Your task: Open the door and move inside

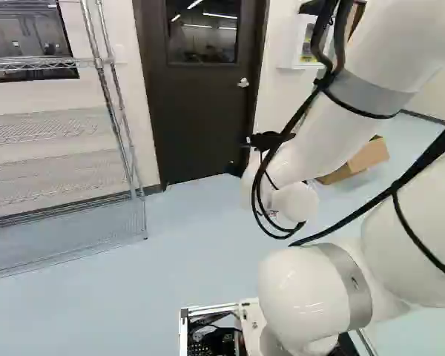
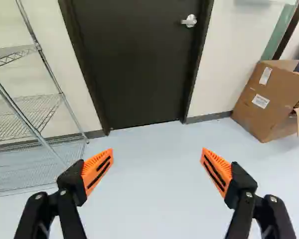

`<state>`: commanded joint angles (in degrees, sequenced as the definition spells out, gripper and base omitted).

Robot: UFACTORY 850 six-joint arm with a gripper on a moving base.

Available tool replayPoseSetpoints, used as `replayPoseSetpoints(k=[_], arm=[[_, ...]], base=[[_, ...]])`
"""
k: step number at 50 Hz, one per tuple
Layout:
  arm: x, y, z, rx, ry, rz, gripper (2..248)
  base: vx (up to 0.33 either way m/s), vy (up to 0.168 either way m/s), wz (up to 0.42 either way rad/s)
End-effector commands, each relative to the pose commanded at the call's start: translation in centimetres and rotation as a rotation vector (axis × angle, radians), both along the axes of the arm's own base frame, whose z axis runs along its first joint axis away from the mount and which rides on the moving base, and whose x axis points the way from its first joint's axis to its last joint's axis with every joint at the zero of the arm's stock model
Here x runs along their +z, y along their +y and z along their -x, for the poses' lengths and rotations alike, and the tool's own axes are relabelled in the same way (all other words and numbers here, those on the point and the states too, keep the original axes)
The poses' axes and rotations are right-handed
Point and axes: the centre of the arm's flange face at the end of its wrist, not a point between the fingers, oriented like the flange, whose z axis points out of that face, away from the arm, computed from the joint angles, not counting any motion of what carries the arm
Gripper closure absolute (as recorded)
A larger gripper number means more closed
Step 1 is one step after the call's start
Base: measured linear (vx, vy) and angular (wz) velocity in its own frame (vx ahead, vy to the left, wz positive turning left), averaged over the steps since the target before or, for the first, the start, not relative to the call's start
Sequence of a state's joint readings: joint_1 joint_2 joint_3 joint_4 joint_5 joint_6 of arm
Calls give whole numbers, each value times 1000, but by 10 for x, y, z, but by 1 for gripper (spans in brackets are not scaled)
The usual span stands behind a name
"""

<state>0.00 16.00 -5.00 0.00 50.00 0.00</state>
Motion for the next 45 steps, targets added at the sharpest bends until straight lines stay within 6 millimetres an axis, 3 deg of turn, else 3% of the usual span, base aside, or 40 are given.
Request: replayPoseSetpoints(k=[45], arm=[[0, 0, 0, 0, 0, 0, 3]], base=[[17, -3, -23]])
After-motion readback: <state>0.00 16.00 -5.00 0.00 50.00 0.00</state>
